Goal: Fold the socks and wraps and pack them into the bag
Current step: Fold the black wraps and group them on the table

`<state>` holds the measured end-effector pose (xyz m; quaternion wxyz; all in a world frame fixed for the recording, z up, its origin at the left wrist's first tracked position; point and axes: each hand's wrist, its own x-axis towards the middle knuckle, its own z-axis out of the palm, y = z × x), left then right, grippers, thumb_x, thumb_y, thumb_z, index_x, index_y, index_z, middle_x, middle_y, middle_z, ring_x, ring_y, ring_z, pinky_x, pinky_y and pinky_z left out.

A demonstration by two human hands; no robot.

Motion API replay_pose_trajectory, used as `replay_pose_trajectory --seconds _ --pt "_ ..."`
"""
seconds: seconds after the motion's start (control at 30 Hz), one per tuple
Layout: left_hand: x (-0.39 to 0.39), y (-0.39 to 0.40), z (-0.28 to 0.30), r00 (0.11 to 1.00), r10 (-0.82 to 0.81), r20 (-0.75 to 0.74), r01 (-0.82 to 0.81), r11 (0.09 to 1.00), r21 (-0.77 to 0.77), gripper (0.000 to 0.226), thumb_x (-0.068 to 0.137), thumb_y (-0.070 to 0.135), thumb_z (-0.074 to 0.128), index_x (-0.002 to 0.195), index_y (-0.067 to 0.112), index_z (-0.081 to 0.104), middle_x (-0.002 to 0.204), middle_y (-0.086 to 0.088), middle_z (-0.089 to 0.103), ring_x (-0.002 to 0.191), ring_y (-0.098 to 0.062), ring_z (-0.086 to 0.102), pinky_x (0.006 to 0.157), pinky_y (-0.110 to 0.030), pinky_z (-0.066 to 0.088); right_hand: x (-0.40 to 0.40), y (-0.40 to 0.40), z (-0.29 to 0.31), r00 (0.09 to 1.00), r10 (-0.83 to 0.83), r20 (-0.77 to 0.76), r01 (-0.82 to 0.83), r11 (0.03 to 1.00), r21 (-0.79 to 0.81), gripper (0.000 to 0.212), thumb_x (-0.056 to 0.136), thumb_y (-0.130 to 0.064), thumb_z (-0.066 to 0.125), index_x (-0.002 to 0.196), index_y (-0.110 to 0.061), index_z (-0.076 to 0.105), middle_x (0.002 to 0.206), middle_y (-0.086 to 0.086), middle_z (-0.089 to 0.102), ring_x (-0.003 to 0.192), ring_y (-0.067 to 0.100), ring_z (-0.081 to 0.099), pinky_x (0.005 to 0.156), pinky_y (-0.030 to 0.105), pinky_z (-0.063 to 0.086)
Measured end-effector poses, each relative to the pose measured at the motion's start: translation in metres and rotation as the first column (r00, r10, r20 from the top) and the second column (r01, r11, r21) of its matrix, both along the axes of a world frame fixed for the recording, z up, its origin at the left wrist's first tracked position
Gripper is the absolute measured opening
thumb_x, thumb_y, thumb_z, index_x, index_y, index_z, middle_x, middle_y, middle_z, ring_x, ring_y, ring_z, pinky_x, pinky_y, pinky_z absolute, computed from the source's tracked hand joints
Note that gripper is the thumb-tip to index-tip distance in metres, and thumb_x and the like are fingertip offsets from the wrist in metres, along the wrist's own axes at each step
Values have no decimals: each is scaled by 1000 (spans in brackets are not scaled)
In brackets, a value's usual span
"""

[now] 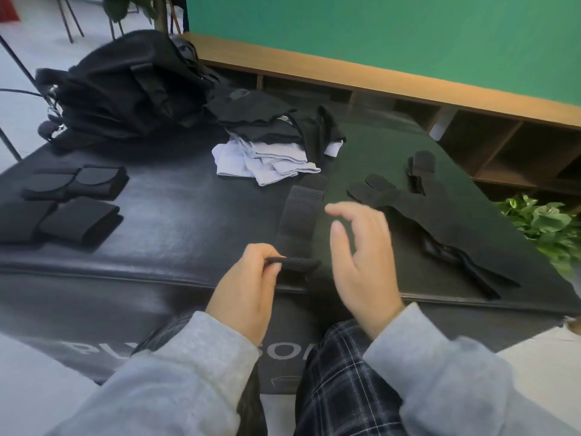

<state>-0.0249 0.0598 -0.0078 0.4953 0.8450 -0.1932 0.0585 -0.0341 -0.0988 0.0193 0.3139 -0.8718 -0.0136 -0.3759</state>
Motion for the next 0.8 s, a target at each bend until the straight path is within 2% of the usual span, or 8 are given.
replay_pose_trajectory --seconds 0.13,0.27,0.33,0.4,0.47,0.6,0.7,0.8 --pt "-4 -1 1 999 -32 -3 32 999 3 10 94 19 47 95 28 43 88 -1 65 85 -18 62 77 -36 46 -26 13 -28 988 100 -119 -86 989 119 37 82 -23 33 108 -25 58 108 -29 49 108 -1 48 95 29 38" --pt "-6 -1 -2 999 -35 -7 35 999 4 18 93 22 49 88 37 40 83 9 64 82 -11 63 74 -31 48 -36 12 -37 959 125 -253 -86 983 160 33 79 -36 35 108 -36 52 104 -31 49 103 1 49 93 26 40" --pt "-6 -2 -3 1000 -22 10 22 1000 9 15 92 23 51 92 35 41 83 9 64 81 -11 62 74 -30 48 -37 12 -38 949 115 -294 -72 986 151 28 81 -43 40 106 -36 52 99 -26 51 99 6 50 90 25 40" --pt "-5 -3 -4 1000 7 20 -6 1000 -6 17 91 23 54 96 33 41 83 9 65 84 -11 61 75 -28 47 -36 13 -40 949 93 -302 -42 985 169 18 85 -38 54 100 -43 44 93 -27 50 96 7 50 86 23 38" --pt "-2 -4 -6 996 50 70 -49 999 -14 27 88 21 59 96 35 38 80 9 64 85 -15 60 77 -31 46 -35 14 -41 952 78 -296 -18 980 200 34 86 -27 64 93 -46 36 90 -29 48 96 8 51 85 23 39" --pt "2 -3 -8 979 125 159 -131 991 32 32 82 19 69 95 31 42 88 4 64 87 -24 59 83 -45 46 -32 11 -43 958 39 -285 8 987 163 37 84 -22 67 92 -42 37 85 -26 47 90 11 54 85 30 46" --pt "4 -5 -7 969 111 222 -150 975 164 22 81 25 69 100 22 58 91 6 64 94 -18 55 86 -32 33 -31 11 -45 966 31 -255 -14 997 70 15 87 -24 62 99 -28 55 86 -29 42 87 10 52 83 33 48" --pt "6 -6 -12 963 64 263 -132 959 250 36 75 30 75 108 22 62 94 9 62 98 -14 50 85 -30 27 -29 11 -46 976 13 -216 -17 1000 -15 29 85 -33 54 109 -20 62 91 -26 48 92 8 51 83 30 46"
